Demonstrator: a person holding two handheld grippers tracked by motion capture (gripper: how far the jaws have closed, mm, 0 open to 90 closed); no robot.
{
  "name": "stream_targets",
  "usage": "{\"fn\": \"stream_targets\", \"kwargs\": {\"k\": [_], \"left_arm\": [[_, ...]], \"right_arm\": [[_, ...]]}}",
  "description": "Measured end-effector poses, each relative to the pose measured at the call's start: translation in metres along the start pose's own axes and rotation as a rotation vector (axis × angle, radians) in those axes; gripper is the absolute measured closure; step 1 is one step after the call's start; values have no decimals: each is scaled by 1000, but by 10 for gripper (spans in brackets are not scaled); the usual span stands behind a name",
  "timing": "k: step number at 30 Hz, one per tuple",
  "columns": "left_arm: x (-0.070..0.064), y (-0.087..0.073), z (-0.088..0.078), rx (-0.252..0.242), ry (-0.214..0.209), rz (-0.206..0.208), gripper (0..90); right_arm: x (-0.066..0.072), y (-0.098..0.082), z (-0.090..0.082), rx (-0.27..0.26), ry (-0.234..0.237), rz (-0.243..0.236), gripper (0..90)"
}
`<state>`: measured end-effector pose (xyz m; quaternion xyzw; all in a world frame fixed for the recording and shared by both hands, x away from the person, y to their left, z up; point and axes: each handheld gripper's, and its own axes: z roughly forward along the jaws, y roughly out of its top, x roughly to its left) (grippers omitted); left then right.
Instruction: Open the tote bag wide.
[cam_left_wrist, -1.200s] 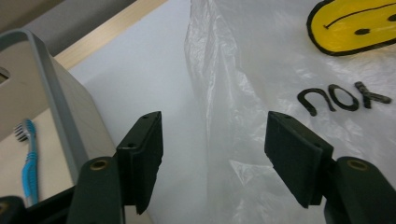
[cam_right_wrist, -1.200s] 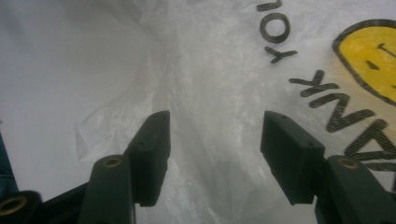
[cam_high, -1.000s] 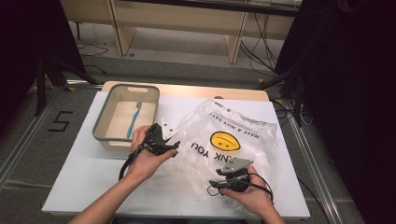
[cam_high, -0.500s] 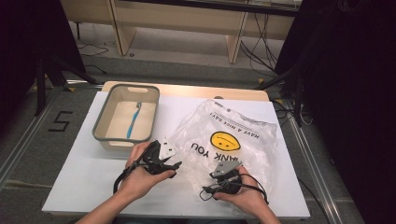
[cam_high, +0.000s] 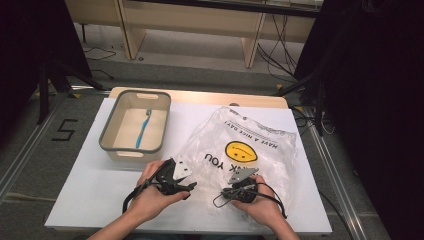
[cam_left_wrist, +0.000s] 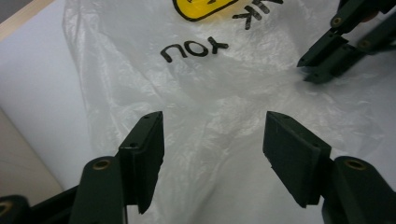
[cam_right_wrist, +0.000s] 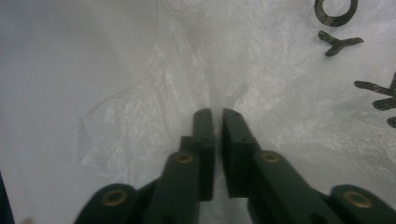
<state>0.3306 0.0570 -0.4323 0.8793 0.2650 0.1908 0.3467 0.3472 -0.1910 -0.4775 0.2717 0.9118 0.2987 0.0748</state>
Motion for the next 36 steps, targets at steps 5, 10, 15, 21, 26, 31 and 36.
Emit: {"fn": "stream_targets", "kwargs": {"k": [5,10,15,21,26,31,36], "left_arm": [[-16,3,2,-7,-47,50,480],[-31,6,7,6,-121,77,618],[-42,6,26,31,-137,91,697],[-50,7,50,67,-137,95,735],[-53,7,66,91,-153,65,770],[-51,7,69,82,-161,45,836],[-55,6,68,75,-149,64,877]], "right_arm": [[0,7,-8,-44,-15,45,900],[-2,16,-22,-118,-52,76,900],[-2,19,-26,-130,-59,79,900],[1,21,-29,-136,-67,74,900],[0,23,-33,-169,-81,90,900],[-1,25,-39,-195,-87,98,900],[-4,29,-45,-217,-102,102,900]]}}
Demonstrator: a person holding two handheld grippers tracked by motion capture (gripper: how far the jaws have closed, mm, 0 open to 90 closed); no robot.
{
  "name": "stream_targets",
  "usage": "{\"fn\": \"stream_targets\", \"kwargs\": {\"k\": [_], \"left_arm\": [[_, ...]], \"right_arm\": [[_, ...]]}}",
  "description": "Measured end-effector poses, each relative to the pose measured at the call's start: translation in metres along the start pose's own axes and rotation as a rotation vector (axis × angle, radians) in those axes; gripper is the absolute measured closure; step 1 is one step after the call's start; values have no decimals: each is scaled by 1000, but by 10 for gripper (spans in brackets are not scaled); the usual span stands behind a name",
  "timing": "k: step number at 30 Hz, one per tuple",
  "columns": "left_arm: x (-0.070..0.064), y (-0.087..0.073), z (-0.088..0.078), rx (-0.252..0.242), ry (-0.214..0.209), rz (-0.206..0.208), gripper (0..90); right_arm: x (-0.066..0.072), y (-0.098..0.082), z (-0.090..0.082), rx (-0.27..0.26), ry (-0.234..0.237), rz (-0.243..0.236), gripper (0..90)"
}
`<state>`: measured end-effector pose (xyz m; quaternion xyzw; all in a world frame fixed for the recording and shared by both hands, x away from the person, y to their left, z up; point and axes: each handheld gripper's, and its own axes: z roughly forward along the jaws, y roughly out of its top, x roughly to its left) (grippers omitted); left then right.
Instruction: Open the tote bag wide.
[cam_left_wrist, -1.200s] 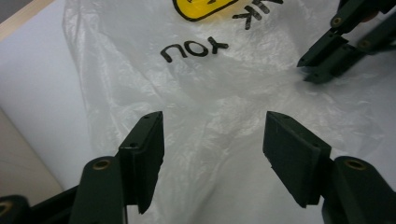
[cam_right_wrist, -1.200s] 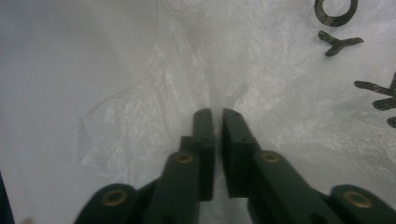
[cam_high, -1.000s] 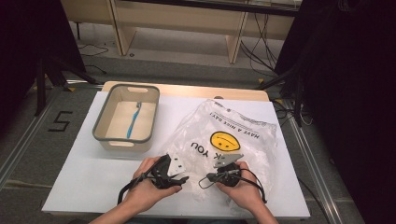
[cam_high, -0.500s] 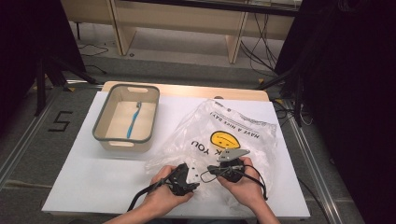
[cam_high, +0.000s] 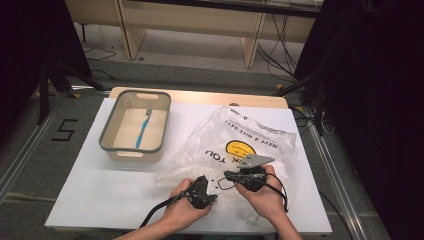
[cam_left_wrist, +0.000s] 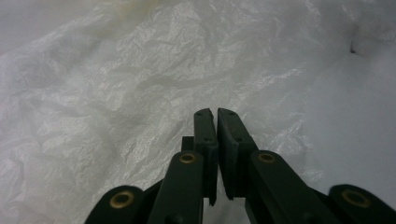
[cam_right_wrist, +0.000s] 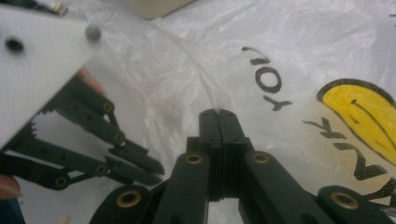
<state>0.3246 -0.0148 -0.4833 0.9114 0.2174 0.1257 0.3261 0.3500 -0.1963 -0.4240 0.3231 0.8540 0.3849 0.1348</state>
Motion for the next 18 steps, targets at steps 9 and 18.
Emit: {"fn": "stream_targets", "kwargs": {"k": [9,18], "left_arm": [[-4,0,1,0,20,19,892],[-4,0,0,2,22,29,892]], "right_arm": [[-7,25,-16,-84,-45,4,900],[-12,48,-29,-155,-100,-25,900]]}}
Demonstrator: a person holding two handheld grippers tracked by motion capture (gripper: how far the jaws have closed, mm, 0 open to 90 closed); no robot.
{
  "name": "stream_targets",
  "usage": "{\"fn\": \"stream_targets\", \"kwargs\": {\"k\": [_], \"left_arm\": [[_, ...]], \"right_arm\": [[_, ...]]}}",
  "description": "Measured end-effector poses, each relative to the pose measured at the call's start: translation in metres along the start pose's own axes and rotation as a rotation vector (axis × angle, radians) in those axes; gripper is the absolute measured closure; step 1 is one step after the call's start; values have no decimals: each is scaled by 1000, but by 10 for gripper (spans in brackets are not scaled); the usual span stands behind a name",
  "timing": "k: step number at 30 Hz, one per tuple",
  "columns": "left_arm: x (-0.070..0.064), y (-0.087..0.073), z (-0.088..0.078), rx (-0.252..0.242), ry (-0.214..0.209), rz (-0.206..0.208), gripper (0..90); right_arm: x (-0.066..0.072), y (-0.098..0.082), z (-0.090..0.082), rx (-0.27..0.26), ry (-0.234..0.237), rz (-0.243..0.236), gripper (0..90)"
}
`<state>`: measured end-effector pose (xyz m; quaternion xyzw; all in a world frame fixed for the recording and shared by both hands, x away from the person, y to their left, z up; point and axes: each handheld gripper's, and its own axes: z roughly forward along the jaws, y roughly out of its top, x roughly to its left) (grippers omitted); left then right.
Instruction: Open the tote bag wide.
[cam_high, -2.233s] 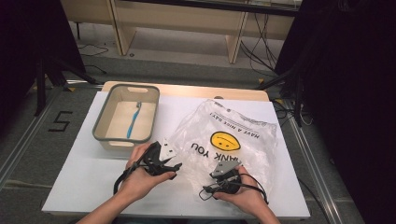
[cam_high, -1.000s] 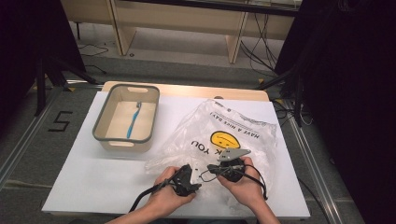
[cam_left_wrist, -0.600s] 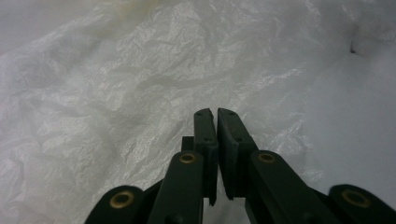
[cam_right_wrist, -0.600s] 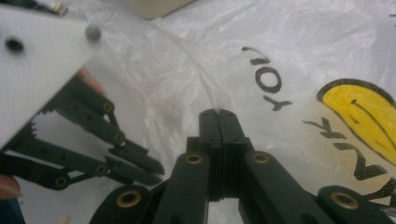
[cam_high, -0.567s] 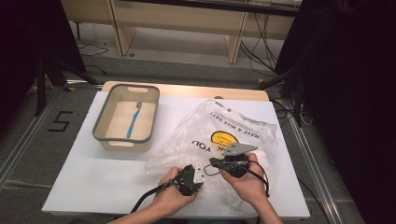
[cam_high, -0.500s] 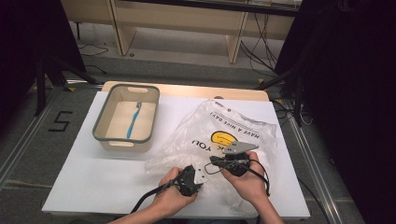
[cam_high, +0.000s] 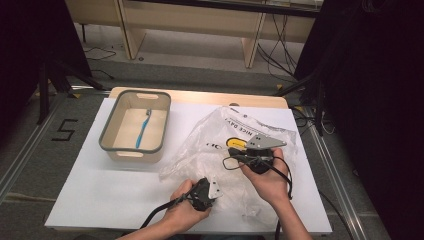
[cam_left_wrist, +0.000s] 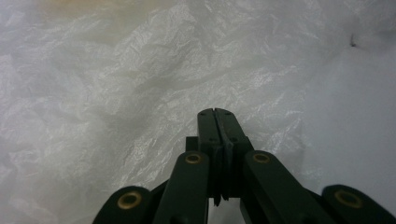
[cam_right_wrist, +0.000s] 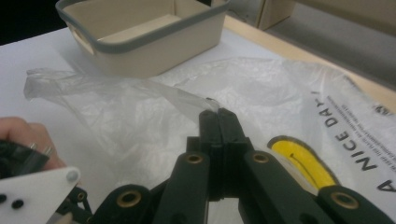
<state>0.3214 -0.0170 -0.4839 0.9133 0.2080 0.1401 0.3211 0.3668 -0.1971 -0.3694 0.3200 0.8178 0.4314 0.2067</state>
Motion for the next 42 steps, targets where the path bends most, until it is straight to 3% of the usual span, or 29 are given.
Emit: {"fn": "stream_targets", "kwargs": {"k": [3,11,15,25,30,35,39,42], "left_arm": [[0,0,0,0,0,1,891],[0,0,0,1,-5,1,891],[0,0,0,1,-2,2,890],[0,0,-1,-7,10,8,857],[-1,1,-5,-23,-10,4,801],[-4,3,-23,-77,-13,15,702],[-1,1,-44,-96,-17,-4,563],[1,-3,-63,-134,3,-19,484]], "right_arm": [[0,10,-5,-40,-21,-13,900],[-3,8,-7,-92,-51,-20,900],[-3,6,-6,-86,-54,-17,900],[-2,-4,-4,-129,-80,0,900],[-3,-4,-6,-139,-76,11,900],[-2,-4,-7,-138,-71,11,900],[-3,-4,-7,-137,-69,13,900],[-2,-4,-7,-137,-67,11,900]]}}
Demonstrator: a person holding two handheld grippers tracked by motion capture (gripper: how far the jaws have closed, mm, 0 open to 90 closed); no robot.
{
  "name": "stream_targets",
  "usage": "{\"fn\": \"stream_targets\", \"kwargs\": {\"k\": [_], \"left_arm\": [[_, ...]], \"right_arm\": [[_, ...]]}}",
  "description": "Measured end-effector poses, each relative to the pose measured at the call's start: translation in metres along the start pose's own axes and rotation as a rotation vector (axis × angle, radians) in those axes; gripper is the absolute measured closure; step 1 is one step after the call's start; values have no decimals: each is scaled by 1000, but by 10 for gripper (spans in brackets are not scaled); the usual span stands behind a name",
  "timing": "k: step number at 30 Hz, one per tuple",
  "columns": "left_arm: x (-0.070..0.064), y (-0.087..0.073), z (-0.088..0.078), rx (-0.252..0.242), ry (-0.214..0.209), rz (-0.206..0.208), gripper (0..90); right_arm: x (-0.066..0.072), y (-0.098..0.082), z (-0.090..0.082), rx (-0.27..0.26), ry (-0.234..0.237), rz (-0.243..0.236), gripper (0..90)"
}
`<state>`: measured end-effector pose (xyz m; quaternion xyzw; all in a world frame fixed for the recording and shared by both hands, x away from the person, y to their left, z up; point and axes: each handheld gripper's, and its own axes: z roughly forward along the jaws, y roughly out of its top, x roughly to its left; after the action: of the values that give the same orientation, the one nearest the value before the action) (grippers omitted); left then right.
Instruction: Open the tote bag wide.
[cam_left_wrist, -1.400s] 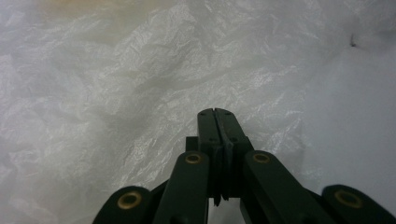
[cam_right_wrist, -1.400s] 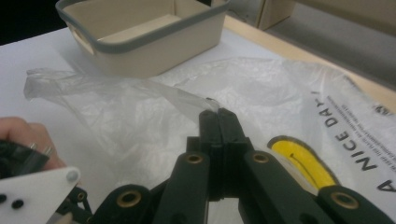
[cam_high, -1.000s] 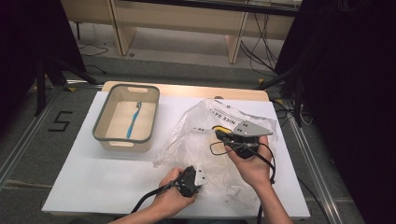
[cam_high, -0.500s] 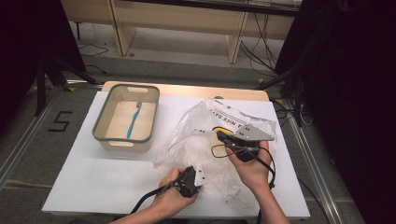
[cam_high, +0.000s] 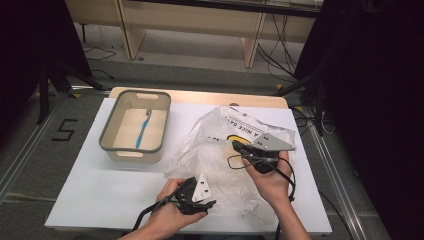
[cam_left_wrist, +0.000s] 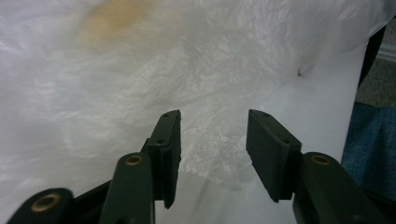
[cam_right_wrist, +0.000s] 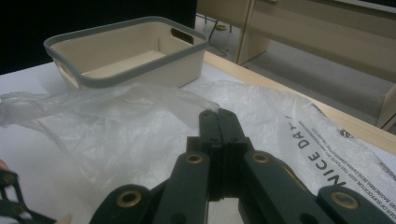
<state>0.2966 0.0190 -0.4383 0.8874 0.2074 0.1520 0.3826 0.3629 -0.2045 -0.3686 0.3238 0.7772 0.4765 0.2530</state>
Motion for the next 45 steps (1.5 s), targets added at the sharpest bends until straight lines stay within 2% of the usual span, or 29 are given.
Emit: {"fn": "stream_targets", "kwargs": {"k": [2,5,8,13,18,30,45], "left_arm": [[1,-1,-13,-19,7,-9,468],[4,-4,-32,-8,-4,-14,414],[10,-8,-48,-27,25,-36,397],[25,-20,-65,-41,68,-89,367],[40,-28,-76,-36,112,-128,366],[59,-33,-99,-50,176,-170,347],[72,-37,-114,-63,208,-202,328]], "right_arm": [[0,0,0,0,-1,0,900],[0,0,0,2,1,-2,900],[1,0,0,1,-1,-2,900],[1,0,0,3,1,-2,900],[1,0,0,2,2,-1,900],[1,-1,1,5,5,-1,900],[0,-1,0,3,1,0,900]]}}
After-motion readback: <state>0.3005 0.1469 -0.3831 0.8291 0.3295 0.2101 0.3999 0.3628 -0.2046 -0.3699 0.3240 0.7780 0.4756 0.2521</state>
